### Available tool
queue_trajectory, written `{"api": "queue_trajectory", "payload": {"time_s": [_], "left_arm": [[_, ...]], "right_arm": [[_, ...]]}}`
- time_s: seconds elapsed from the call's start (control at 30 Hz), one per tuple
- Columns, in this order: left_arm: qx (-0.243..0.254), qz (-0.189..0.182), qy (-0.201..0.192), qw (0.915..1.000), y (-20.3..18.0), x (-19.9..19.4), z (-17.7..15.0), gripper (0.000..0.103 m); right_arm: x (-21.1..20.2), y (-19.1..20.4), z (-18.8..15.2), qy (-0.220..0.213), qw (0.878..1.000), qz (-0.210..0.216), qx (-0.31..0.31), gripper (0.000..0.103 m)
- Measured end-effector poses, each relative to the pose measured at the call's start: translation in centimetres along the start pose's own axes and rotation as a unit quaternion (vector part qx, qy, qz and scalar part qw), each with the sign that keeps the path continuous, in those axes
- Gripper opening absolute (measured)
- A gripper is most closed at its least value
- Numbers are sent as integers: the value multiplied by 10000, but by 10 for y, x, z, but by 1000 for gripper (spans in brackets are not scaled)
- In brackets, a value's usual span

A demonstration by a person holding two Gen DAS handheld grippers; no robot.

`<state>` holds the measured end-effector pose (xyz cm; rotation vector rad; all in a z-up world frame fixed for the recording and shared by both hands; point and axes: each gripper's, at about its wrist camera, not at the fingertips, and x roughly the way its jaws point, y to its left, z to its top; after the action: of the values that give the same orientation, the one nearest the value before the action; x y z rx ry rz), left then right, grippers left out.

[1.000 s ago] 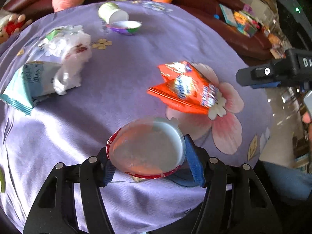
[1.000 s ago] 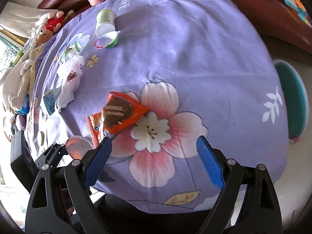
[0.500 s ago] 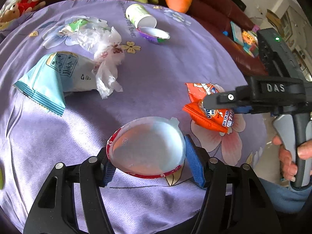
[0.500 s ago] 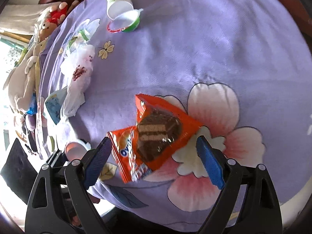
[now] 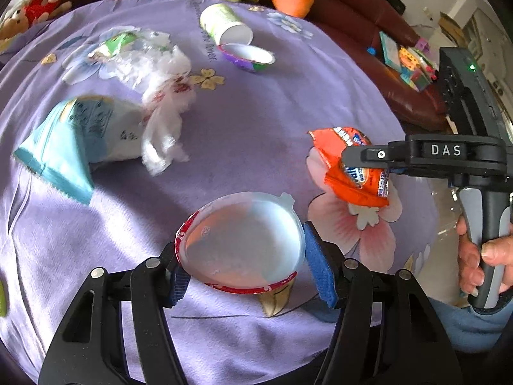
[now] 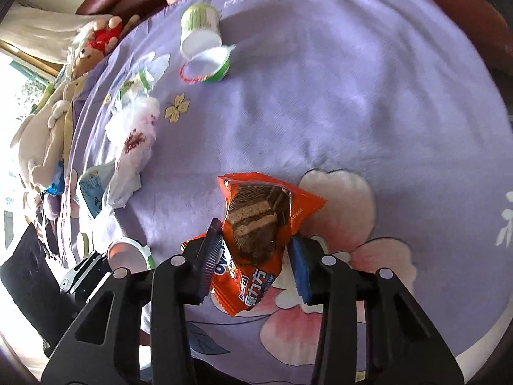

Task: Collect trash
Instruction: 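Carry the lid and wrapper over the teal bucket and open both tools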

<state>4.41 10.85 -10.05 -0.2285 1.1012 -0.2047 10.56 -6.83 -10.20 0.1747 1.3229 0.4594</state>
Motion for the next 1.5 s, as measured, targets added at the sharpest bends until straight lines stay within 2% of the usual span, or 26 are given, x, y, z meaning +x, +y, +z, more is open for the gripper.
{"api": "queue_trajectory", "payload": {"time_s": [0.3,0.7,1.03,1.17,1.33,1.5], "left_arm": [[424,-16,-49,9991,-42,2,22,64],[1109,-170,-37,9937,-127,23,57,64],[1817,-403,66,9825,-224,59,93,64],[2177,-588,145,9741,-275,78,102,64],[2560,-794,302,9629,-334,107,108,64],[2733,-867,515,9566,-371,136,104,64]], "right_arm": [[-44,-48,-2,-526,9981,-77,322,39],[-105,-150,-12,-1191,9864,-74,1134,39],[-162,-261,-32,-1812,9629,-229,1988,40],[-184,-305,-44,-2037,9507,-382,2306,40],[-198,-347,-55,-2125,9409,-517,2585,41],[-198,-374,-62,-2087,9369,-493,2763,41]]}}
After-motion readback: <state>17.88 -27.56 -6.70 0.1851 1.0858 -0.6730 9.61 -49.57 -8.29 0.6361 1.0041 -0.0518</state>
